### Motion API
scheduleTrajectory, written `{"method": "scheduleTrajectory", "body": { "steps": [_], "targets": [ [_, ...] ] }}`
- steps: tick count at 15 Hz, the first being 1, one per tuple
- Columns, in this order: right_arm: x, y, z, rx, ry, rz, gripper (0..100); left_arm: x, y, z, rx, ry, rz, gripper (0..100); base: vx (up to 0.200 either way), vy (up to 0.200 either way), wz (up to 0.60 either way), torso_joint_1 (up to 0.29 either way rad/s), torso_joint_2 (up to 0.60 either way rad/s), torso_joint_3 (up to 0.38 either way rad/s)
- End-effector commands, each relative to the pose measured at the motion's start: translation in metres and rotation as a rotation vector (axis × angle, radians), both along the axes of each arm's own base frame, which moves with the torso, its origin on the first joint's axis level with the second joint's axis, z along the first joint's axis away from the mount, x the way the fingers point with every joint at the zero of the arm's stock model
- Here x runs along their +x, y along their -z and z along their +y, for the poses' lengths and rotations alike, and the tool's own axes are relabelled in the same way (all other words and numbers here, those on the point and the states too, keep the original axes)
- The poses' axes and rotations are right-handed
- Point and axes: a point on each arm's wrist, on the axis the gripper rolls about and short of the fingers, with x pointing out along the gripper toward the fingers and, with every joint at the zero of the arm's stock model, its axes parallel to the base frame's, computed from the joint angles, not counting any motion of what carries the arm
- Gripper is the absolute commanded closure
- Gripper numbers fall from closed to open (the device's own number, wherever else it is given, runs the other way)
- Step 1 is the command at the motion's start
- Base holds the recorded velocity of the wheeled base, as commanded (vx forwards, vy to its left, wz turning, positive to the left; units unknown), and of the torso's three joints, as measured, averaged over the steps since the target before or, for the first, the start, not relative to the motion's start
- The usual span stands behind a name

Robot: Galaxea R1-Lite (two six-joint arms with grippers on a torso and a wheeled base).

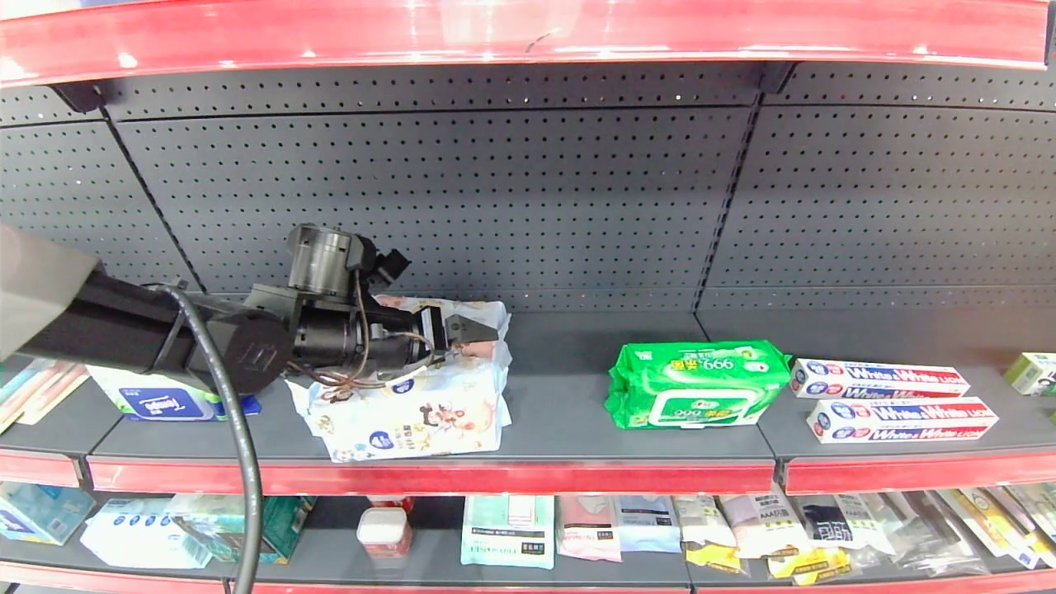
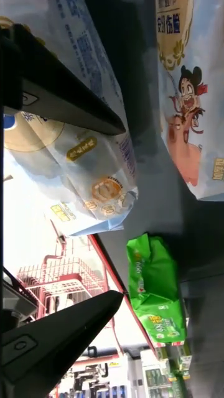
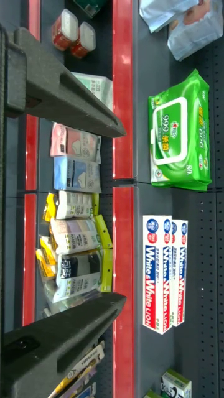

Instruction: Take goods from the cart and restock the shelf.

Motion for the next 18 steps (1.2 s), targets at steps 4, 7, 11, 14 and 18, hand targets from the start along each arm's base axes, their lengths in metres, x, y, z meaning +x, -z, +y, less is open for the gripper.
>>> {"method": "scheduleTrajectory", "body": {
  "steps": [4, 7, 11, 14, 18],
  "targets": [
    [0.000, 0.000, 0.000, 0.000, -0.001, 0.002, 0, -0.002, 0.002, 0.001, -0.004, 0.015, 0.024, 0, 0.000, 0.000, 0.00, 0.000, 0.00, 0.000],
    [0.000, 0.000, 0.000, 0.000, -0.001, 0.001, 0, -0.001, 0.003, 0.006, -0.013, 0.018, 0.031, 0, 0.000, 0.000, 0.00, 0.000, 0.00, 0.000],
    [0.000, 0.000, 0.000, 0.000, -0.001, 0.001, 0, -0.001, 0.005, 0.011, -0.025, 0.031, 0.055, 0, 0.000, 0.000, 0.00, 0.000, 0.00, 0.000],
    [0.000, 0.000, 0.000, 0.000, -0.001, 0.001, 0, 0.000, 0.006, 0.014, -0.049, 0.059, 0.072, 0, 0.000, 0.000, 0.00, 0.000, 0.00, 0.000],
    [0.000, 0.000, 0.000, 0.000, -0.001, 0.001, 0, 0.003, 0.006, 0.018, -0.073, 0.081, 0.075, 0, 0.000, 0.000, 0.00, 0.000, 0.00, 0.000]
  ]
}}
